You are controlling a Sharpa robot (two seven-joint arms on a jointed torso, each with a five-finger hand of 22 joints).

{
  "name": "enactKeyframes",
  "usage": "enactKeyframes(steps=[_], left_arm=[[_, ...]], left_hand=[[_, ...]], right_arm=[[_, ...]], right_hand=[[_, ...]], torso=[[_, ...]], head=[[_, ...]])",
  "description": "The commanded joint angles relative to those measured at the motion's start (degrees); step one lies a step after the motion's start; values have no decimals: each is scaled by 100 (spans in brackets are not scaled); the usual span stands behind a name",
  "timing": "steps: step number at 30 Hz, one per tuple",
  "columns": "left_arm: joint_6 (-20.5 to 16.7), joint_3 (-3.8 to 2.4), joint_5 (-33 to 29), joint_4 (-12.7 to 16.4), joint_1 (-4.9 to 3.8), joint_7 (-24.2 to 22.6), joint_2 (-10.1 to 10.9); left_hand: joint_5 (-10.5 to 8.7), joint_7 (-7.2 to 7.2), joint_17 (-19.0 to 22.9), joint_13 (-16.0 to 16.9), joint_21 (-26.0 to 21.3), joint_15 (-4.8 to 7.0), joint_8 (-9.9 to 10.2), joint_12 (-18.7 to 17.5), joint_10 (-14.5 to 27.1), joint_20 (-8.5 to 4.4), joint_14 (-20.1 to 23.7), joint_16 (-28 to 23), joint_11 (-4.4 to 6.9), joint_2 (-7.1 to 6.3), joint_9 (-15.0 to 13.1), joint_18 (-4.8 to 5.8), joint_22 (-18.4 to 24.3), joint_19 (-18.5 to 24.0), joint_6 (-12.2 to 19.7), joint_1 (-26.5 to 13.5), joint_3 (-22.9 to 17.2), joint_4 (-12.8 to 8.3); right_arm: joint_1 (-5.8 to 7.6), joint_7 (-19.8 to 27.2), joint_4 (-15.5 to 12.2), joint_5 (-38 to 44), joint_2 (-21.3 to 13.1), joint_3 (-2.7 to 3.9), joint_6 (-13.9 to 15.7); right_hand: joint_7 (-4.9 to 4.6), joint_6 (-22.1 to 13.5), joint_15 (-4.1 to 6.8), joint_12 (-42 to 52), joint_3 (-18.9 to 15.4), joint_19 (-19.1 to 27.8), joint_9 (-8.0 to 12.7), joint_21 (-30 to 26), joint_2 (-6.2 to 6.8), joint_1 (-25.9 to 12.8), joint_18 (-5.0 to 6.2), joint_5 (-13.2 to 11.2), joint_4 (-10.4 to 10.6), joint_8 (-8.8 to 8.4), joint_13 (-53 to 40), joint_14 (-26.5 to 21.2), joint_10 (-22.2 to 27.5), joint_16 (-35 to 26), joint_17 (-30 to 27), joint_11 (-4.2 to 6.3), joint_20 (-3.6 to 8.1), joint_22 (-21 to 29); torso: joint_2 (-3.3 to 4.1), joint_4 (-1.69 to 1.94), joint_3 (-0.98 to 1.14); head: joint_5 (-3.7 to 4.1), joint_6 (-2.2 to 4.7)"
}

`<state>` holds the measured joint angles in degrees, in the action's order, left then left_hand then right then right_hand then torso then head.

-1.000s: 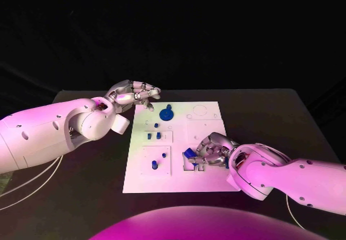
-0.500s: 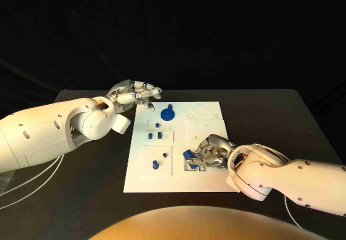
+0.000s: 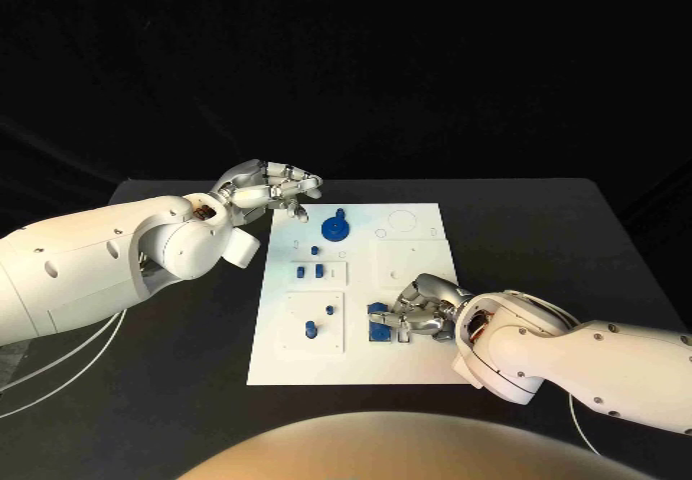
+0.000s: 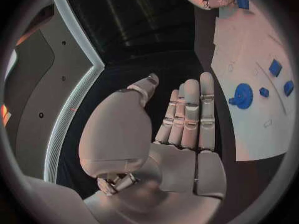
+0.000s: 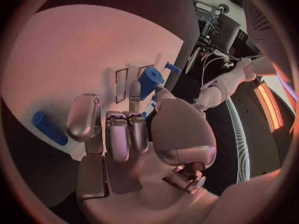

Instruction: Assemble the parts on the task board

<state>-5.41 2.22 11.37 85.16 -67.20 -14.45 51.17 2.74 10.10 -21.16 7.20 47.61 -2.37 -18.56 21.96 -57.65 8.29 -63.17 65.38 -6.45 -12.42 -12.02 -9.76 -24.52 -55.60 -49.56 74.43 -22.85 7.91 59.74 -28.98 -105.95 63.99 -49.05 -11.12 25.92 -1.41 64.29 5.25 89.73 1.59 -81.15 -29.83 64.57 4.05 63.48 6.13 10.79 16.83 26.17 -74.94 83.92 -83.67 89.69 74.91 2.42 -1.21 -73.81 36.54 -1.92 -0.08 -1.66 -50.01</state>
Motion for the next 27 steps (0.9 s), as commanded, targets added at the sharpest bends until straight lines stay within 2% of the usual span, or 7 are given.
enactKeyframes(steps=[1, 5, 9, 12, 15, 18, 27], left_arm=[[87, -4, -21, 16, -3, -19, -1], [86, -4, -21, 18, -3, -17, 2], [83, -4, -21, 19, -3, -14, 4], [80, -4, -21, 19, -3, -11, 7], [81, -4, -21, 17, -3, -10, 8], [86, -4, -21, 12, -3, -7, 5], [93, -4, -25, -2, -3, -7, -3]], left_hand=[[18, 8, 6, 9, -36, -18, -22, 20, 40, -9, 22, 1, -13, 46, 9, -72, 5, -42, 21, -5, 17, 14], [18, 9, 5, 10, -39, -19, -25, 22, 46, -7, 23, 2, -14, 57, 10, -72, 7, -44, 21, 3, 18, 20], [18, 9, 5, 10, -39, -19, -25, 22, 46, -7, 23, 2, -14, 57, 10, -72, 7, -44, 21, 3, 18, 20], [18, 9, 5, 10, -39, -19, -25, 22, 46, -7, 23, 2, -14, 57, 10, -72, 7, -44, 21, 3, 18, 20], [18, 10, 5, 10, -41, -19, -27, 24, 50, -7, 24, 4, -15, 70, 10, -72, 9, -47, 22, 10, 18, 26], [18, 10, 5, 10, -41, -19, -27, 24, 50, -7, 24, 4, -15, 70, 10, -72, 9, -47, 22, 10, 18, 26], [18, 11, 5, 11, -44, -20, -28, 27, 53, -6, 24, 5, -16, 81, 11, -72, 11, -49, 23, 15, 19, 33]], right_arm=[[-10, -47, 2, 60, 6, -5, -169], [-10, -40, 12, 60, 21, -5, -143], [-10, -23, 23, 62, 32, -5, -116], [-10, 3, 14, 83, 22, -5, -123], [-10, 75, -33, 79, -25, -5, -154], [-9, 170, -139, 3, -117, -5, -185], [-4, 376, -343, -154, -433, -4, -330]], right_hand=[[-2, -18, 36, 27, -25, 17, -7, -11, -60, -18, -76, -12, -10, 21, -1506, 605, -633, 28, 1492, 5, 35, -3], [0, -25, 40, 27, -57, 21, -20, -27, -52, -31, -73, -18, -8, 36, -1506, 602, -633, 25, 1479, 9, 39, 3], [1, -69, 45, 27, -361, 30, -90, -71, -74, -426, -69, -17, 12, 115, -1506, 598, -633, 20, 1457, 8, 46, 9], [0, -84, 44, 27, -500, 28, -117, -79, -58, -575, -69, -9, 9, 147, -1506, 598, -633, 20, 1458, 10, 47, 5], [5, -111, 47, 27, -558, 24, -144, -84, 0, -387, -69, 4, -8, 176, -1506, 597, -633, 18, 1451, 14, 49, -3], [10, -126, 50, 27, -569, 17, -162, -78, -48, -235, -72, 4, -11, 198, -1506, 600, -633, 22, 1467, 19, 52, -17], [23, -119, 59, 27, -602, 5, -188, -63, -50, -91, -75, -2, -20, 237, -1506, 602, -633, 24, 1479, 30, 58, -36]], torso=[[-1, -1, 1], [1, 3, 0], [5, 3, -1], [2, 1, -2], [1, 2, 1], [0, 6, 5], [-6, -10, 5]], head=[[4, 1], [6, 1], [15, 1], [13, 1], [8, 1], [-1, 1], [-14, 1]])
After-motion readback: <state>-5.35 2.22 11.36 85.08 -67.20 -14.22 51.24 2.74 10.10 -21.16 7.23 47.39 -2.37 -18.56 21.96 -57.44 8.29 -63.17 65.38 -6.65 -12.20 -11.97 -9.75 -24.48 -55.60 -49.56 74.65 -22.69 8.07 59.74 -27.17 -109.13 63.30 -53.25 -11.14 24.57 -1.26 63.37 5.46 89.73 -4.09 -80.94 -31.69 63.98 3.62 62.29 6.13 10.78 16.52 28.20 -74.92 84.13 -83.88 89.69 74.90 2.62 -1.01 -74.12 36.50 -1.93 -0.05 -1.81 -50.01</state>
